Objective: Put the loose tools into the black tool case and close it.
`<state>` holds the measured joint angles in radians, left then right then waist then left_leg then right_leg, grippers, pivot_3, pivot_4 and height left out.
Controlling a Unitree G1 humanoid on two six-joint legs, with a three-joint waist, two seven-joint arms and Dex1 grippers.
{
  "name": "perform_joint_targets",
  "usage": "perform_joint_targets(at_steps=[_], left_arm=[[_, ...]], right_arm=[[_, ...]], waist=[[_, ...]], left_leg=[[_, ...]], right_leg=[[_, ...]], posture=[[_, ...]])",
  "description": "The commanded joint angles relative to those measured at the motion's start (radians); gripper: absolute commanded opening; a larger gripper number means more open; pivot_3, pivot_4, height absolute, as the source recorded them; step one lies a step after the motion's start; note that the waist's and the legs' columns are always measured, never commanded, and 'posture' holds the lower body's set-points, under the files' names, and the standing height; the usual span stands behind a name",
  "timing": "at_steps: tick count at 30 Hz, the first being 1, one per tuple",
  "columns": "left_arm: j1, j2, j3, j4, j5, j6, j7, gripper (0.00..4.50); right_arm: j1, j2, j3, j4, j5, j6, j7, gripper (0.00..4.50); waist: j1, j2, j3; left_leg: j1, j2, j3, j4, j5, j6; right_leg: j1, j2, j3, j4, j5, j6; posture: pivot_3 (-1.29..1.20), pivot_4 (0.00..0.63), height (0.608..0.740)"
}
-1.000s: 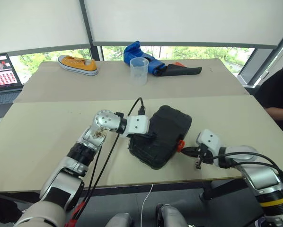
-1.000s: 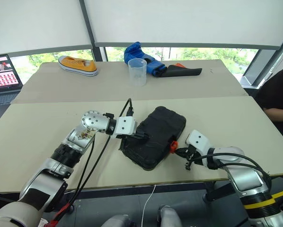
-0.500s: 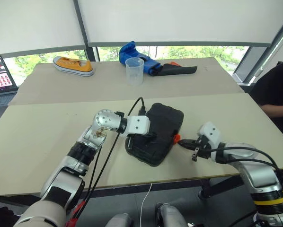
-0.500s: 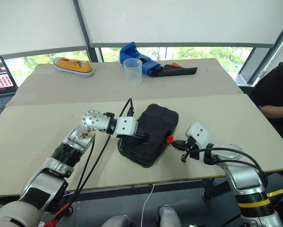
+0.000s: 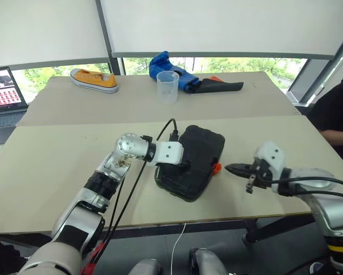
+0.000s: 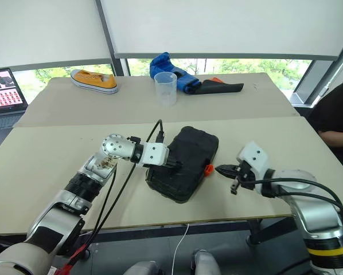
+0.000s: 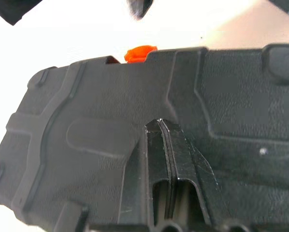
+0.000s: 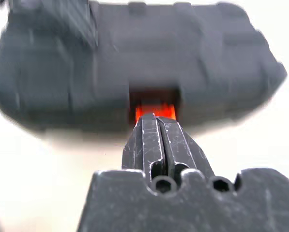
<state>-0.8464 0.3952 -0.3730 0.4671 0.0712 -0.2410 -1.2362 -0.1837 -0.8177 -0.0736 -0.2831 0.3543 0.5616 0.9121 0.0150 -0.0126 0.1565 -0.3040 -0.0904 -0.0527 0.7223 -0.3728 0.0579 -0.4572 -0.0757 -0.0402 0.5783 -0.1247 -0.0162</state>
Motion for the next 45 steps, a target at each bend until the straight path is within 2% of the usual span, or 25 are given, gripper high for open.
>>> perform_joint_targets(at_steps=[1,7,13,18,22,27,28,31,35,36,38,41,45], left_arm=[[0.044,0.008,-0.042,0.061,0.043,0.028,-0.006,0.0],[0.039,0.001,-0.045,0.066,0.045,0.029,0.001,0.0],[0.033,0.001,-0.043,0.08,0.046,0.027,-0.001,0.0],[0.031,-0.007,-0.042,0.087,0.045,0.029,-0.001,0.0],[0.027,-0.01,-0.038,0.097,0.047,0.027,0.002,0.0],[0.029,0.024,0.002,0.097,0.027,0.067,0.005,0.0],[0.032,0.039,0.024,0.09,0.006,0.098,-0.002,0.0],[0.046,0.089,0.106,0.041,-0.094,0.249,-0.044,0.74],[0.073,0.173,0.187,-0.029,-0.186,0.396,-0.082,2.12],[0.082,0.209,0.218,-0.046,-0.212,0.431,-0.095,2.41],[0.108,0.342,0.326,-0.101,-0.309,0.552,-0.161,3.13],[0.147,0.462,0.412,-0.179,-0.388,0.655,-0.194,4.27],[0.223,0.55,0.483,-0.271,-0.433,0.711,-0.187,4.39]], right_arm=[[-0.017,-0.005,0.02,0.054,-0.054,-0.068,-0.007,0.11],[-0.113,0.067,0.092,0.143,-0.11,-0.112,-0.039,0.11],[-0.218,0.16,0.131,0.093,-0.073,-0.04,-0.058,0.11],[-0.249,0.217,0.152,0.072,-0.074,-0.004,-0.074,0.11],[-0.239,0.209,0.154,0.078,-0.097,-0.012,-0.075,0.11],[-0.216,0.143,0.073,0.056,-0.053,0.014,-0.052,0.11],[-0.203,0.121,0.041,0.044,-0.025,0.027,-0.03,0.35],[-0.156,0.052,-0.057,-0.001,0.079,0.068,0.049,1.17],[-0.11,-0.032,-0.156,-0.013,0.157,0.083,0.119,2.51],[-0.095,-0.063,-0.193,-0.006,0.183,0.083,0.158,2.86],[-0.076,-0.156,-0.284,0.063,0.237,0.088,0.277,3.51],[-0.063,-0.24,-0.329,0.137,0.282,0.088,0.384,4.5],[-0.055,-0.29,-0.319,0.197,0.272,0.039,0.464,4.5]], waist=[[-0.004,0.002,-0.001],[-0.003,0.002,-0.001],[-0.003,0.003,-0.002],[-0.014,0.004,-0.003],[-0.003,0.006,-0.004],[0.001,0.006,-0.004],[0.001,0.006,-0.004],[-0.006,0.006,-0.004],[-0.031,0.006,-0.004],[-0.032,0.006,-0.003],[-0.033,0.005,0.0],[-0.034,0.002,0.004],[-0.017,0.002,0.004]], left_leg=[[0.0,0.0,0.001,0.0,0.0,0.0],[0.0,0.0,0.002,0.0,0.0,0.0],[0.0,0.0,0.001,0.0,0.0,0.0],[0.001,0.0,0.002,0.0,0.0,-0.001],[0.001,0.0,0.001,-0.001,0.001,-0.001],[0.0,-0.001,0.001,0.001,0.0,0.0],[0.0,-0.001,0.001,0.001,0.0,0.0],[-0.001,-0.001,0.001,0.0,0.0,0.0],[0.0,0.001,0.001,-0.005,0.001,-0.001],[0.0,0.001,0.001,-0.006,0.001,-0.001],[0.0,0.001,0.001,-0.007,0.001,-0.001],[-0.005,0.001,0.003,-0.006,0.001,-0.001],[-0.012,0.0,0.002,-0.004,0.001,-0.001]], right_leg=[[0.0,0.0,0.0,0.0,-0.001,0.002],[0.0,-0.001,0.001,0.0,-0.004,0.006],[0.0,0.0,0.001,0.0,0.0,0.0],[0.0,0.0,0.001,0.0,-0.002,0.003],[0.0,0.0,0.001,0.001,-0.003,0.006],[0.0,-0.001,0.001,0.001,0.0,0.0],[0.0,0.0,0.001,0.0,0.0,0.0],[-0.001,0.0,0.0,0.0,0.0,0.0],[-0.003,0.001,0.0,0.0,0.0,-0.001],[-0.003,0.001,0.0,0.0,0.0,-0.001],[-0.004,0.001,0.0,0.0,0.0,-0.001],[-0.01,0.002,0.0,0.001,0.0,-0.001],[-0.015,0.0,-0.001,0.0,0.001,-0.002]], posture=[[0.0,0.15,0.724],[0.0,0.15,0.724],[0.0,0.15,0.724],[0.0,0.15,0.724],[0.0,0.15,0.724],[0.0,0.15,0.724],[0.0,0.15,0.724],[0.0,0.15,0.724],[0.0,0.15,0.724],[0.0,0.15,0.724],[0.0,0.15,0.724],[0.0,0.15,0.724],[0.0,0.15,0.724]])
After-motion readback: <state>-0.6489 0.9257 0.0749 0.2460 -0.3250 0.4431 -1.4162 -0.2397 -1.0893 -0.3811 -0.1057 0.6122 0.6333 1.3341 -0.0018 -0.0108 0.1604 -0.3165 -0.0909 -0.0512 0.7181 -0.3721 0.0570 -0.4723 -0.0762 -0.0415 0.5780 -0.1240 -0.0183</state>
